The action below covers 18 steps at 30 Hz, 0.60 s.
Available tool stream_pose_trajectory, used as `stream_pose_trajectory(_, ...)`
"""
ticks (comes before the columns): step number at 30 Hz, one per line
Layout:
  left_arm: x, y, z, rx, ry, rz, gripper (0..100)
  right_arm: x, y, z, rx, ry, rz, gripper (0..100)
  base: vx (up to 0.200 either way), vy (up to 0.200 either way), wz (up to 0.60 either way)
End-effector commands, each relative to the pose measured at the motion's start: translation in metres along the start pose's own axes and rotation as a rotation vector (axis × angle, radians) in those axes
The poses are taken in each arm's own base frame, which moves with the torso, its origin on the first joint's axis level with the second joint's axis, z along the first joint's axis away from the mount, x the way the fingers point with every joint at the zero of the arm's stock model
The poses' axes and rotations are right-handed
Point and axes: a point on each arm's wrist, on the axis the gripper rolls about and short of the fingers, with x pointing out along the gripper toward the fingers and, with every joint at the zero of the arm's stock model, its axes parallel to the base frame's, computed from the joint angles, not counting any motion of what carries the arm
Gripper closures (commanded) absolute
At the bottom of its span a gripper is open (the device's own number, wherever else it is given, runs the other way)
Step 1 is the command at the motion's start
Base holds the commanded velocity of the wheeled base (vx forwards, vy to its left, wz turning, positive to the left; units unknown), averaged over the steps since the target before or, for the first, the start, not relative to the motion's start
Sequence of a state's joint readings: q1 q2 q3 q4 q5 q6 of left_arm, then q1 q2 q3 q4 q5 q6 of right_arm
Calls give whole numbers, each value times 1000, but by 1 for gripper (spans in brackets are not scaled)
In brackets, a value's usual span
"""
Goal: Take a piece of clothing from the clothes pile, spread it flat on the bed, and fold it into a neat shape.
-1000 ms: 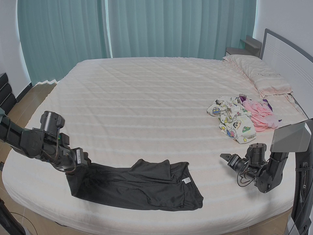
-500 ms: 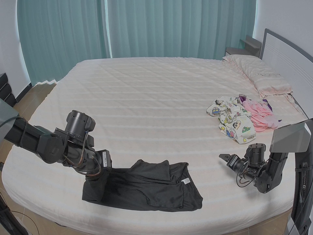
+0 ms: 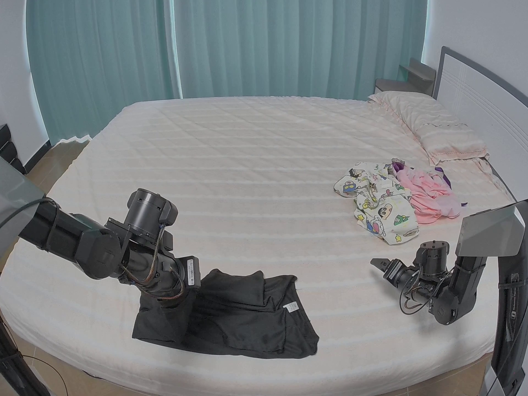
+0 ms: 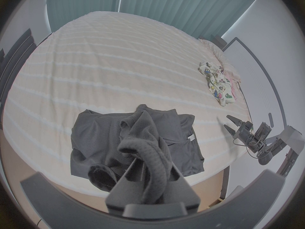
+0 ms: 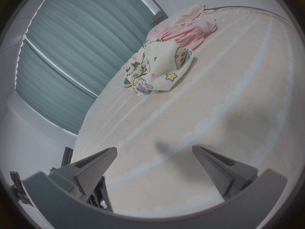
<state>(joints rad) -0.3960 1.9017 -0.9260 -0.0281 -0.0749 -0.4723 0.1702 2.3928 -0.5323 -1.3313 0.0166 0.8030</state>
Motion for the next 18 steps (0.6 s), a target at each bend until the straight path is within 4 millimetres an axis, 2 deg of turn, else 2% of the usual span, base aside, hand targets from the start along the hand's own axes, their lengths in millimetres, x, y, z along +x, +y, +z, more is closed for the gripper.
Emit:
stream_pose_trajectory(1,6,-3,-3,8,18,0,100,0,0,0,-1,-1,1,0,0,-200,0)
stream_pose_trajectory(10,18,-15,-4,9,35,-9,100,0,1,0,-2,-1,1,0,0,-200,0)
stream_pose_trajectory(18,33,-23,-2,-6,48,-14,100,0,1,-1,-2,1,1,0,0,0,0)
